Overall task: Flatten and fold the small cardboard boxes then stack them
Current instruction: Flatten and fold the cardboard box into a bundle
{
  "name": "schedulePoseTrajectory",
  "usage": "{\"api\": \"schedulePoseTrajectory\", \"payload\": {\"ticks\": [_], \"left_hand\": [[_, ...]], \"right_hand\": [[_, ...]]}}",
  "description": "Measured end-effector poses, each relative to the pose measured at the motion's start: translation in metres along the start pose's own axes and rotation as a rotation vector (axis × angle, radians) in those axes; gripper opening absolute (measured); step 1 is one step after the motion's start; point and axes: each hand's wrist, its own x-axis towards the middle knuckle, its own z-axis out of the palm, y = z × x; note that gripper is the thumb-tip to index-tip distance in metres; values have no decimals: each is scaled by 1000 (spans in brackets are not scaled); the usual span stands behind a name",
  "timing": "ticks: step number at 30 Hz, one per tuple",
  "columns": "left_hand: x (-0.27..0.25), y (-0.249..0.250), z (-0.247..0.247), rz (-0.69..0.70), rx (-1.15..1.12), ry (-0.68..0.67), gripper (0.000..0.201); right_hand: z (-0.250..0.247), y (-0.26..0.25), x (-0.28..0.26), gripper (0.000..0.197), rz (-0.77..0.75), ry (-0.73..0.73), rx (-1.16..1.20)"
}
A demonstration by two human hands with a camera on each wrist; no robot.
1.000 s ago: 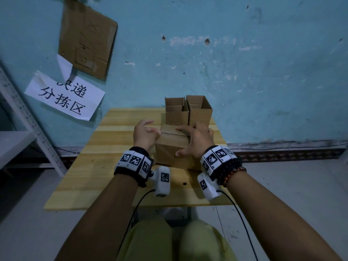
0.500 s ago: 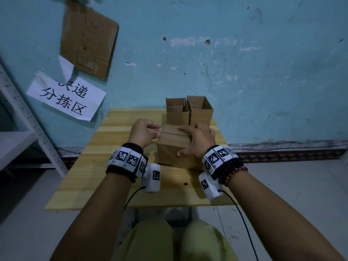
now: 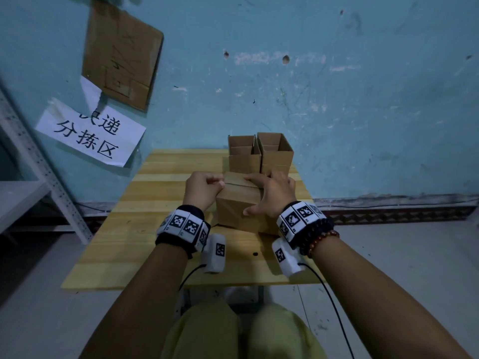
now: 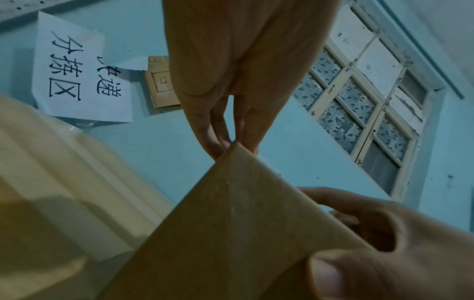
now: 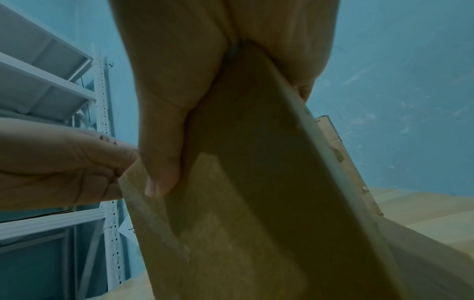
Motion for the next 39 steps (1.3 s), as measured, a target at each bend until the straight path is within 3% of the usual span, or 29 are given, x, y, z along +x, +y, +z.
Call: {"api": "schedulePoseTrajectory", "payload": {"ticks": [11, 19, 21, 23, 25, 29, 31, 35, 39], "left_hand": [[3, -2, 4, -53, -59, 93, 14], [2, -8, -2, -47, -132, 75, 25], [1, -11, -4, -21, -157, 58, 8], [2, -16, -3, -3, -163, 59, 31], [2, -19, -1, -25, -218, 38, 40], [6, -17, 2, -155, -393, -23, 26], [7, -16, 2, -241, -490, -27, 5], [4, -14, -2, -317, -341, -63, 32], [1, -9, -1, -224, -128, -14, 46]], "right_hand": [[1, 1, -3, 85, -40, 0, 5], [0, 3, -2, 86, -41, -2, 17], [0, 3, -1, 86, -42, -5, 21], [0, 3, -1, 85, -48, -6, 19], [1, 2, -2, 85, -55, -3, 13], [2, 2, -3, 86, -62, 1, 9], [1, 3, -3, 86, -64, -3, 9], [1, 2, -1, 85, -57, 2, 4], [0, 2, 0, 85, -49, -9, 3]]}}
